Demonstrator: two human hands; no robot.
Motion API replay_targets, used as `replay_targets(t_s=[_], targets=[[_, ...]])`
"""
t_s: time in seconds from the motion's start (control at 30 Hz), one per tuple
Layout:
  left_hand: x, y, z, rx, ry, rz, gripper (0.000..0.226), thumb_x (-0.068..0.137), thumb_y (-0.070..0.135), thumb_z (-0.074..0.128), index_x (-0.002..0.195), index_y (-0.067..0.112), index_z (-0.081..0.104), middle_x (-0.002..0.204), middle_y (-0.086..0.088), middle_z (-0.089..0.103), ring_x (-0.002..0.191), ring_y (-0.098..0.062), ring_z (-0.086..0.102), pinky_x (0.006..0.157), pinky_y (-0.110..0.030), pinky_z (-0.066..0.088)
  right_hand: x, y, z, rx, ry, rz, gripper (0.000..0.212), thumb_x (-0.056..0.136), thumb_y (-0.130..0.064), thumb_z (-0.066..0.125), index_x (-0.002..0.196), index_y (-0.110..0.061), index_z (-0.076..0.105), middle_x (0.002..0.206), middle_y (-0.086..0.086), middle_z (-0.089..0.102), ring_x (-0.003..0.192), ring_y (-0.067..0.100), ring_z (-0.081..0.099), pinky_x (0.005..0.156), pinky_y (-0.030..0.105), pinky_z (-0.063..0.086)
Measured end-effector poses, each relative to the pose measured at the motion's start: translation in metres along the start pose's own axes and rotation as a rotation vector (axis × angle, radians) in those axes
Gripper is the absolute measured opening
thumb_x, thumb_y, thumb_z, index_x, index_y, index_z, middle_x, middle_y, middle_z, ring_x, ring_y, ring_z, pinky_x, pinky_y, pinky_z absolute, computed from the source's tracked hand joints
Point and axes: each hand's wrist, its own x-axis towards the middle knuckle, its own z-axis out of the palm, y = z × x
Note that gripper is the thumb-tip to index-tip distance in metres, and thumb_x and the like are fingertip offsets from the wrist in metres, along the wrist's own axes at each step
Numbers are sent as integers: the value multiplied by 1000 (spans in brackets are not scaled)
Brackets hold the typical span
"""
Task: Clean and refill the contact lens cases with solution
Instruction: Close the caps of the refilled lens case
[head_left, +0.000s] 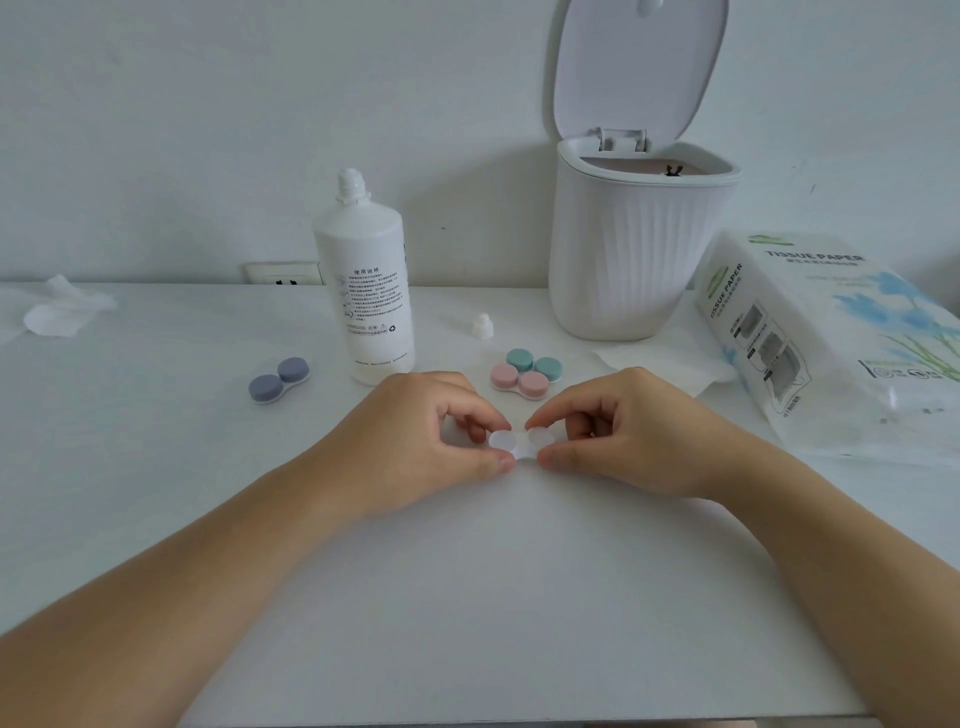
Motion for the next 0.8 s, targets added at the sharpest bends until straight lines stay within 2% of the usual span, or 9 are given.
replay_targets(t_s=[0.07, 0.2, 0.33, 0.4, 0.43, 0.53, 0.6, 0.7, 0.8], targets=[[0, 1, 0, -21, 18, -1, 17, 74, 33, 88, 88, 31, 80, 86, 15, 68, 87, -6, 66, 79, -19, 48, 0, -1, 0, 13, 18, -3, 18, 80, -33, 83, 92, -44, 74, 59, -17, 53, 51, 1, 44, 55, 12, 37], [0, 1, -2, -39, 41, 8, 13, 74, 29, 88, 84, 31, 80, 85, 13, 68, 78, -1, 62, 69, -9, 40, -2, -1, -9, 75, 120, -1, 21, 81, -31, 81, 100, -39, 76, 60, -17, 55, 52, 1, 42, 55, 9, 35], [-1, 2, -5, -28, 67, 32, 13, 75, 26, 88, 85, 28, 80, 85, 8, 67, 63, 4, 54, 60, -7, 35, 0, 10, -27, -88, 511, 64, 7, 88, -31, 75, 93, -36, 74, 62, -16, 59, 52, 2, 47, 55, 11, 39], [-1, 2, -5, -15, 74, 36, 12, 76, 27, 87, 85, 28, 79, 85, 7, 67, 58, 4, 50, 57, -8, 34, 1, 17, -35, -244, 658, 157, 12, 90, -27, 71, 101, -28, 75, 70, -12, 61, 59, 3, 51, 59, 20, 40], [-1, 2, -6, -12, 77, 34, 12, 77, 27, 86, 85, 29, 78, 86, 8, 68, 56, 3, 49, 56, -8, 33, 0, 21, -38, -325, 676, 219, 18, 91, -26, 69, 107, -26, 75, 78, -10, 63, 66, 4, 53, 63, 24, 40], [-1, 1, -7, -30, 90, 11, 10, 78, 28, 85, 83, 32, 76, 82, 14, 67, 50, 0, 43, 51, -8, 32, -1, 30, -41, -519, 593, 393, 33, 92, -26, 66, 124, -22, 68, 115, 3, 63, 101, 25, 59, 81, 31, 41], [-2, 0, -6, -44, 98, -8, 10, 79, 27, 84, 81, 32, 75, 64, 23, 59, 44, -4, 35, 45, -8, 27, 0, 30, -39, -585, 523, 449, 37, 92, -27, 64, 128, -19, 66, 128, 9, 58, 114, 31, 58, 85, 35, 42], [-2, 0, -5, -58, 104, -30, 11, 81, 27, 82, 80, 34, 73, 45, 25, 44, 41, -7, 25, 41, -8, 20, 3, 29, -34, -661, 440, 493, 31, 92, -30, 60, 118, -14, 68, 125, 14, 55, 112, 36, 57, 78, 36, 42], [-2, 1, -6, -61, 111, -36, 10, 83, 29, 81, 79, 34, 73, 43, 24, 44, 40, -7, 24, 40, -8, 19, 2, 29, -32, -705, 404, 530, 26, 94, -33, 55, 92, -11, 68, 104, 10, 50, 104, 36, 56, 72, 34, 42]])
